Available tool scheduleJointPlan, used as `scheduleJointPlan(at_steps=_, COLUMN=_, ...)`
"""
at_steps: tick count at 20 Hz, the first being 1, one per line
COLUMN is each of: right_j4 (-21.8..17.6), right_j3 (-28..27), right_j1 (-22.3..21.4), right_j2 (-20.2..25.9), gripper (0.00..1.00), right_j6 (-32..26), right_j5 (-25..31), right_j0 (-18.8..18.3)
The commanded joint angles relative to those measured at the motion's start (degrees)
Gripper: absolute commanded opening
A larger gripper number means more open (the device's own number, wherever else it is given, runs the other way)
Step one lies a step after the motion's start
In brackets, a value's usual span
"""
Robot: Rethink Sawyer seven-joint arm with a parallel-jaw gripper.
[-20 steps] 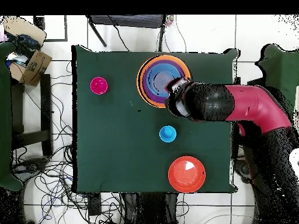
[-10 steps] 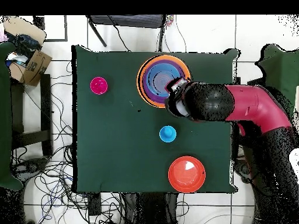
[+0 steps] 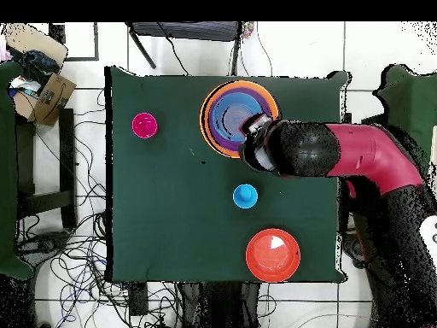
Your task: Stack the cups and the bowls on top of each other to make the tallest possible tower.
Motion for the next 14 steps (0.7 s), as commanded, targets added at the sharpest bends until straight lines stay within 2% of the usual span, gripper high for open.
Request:
scheduleJointPlan(at_steps=1, right_j4=-1.6, right_j3=-2.7, right_j1=1.5, right_j2=-1.2, gripper=0.0, right_j6=-4.8, right_j5=-3.2, right_j0=3.7)
scheduleJointPlan(at_steps=8, right_j4=-1.8, right_j3=-3.2, right_j1=1.4, right_j2=-2.6, gripper=0.0, right_j6=-3.2, right_j5=-3.8, right_j0=5.4)
scheduleJointPlan(at_steps=14, right_j4=-1.6, right_j3=-3.5, right_j1=1.2, right_j2=-3.0, gripper=0.0, right_j6=-4.0, right_j5=-3.2, right_j0=5.3)
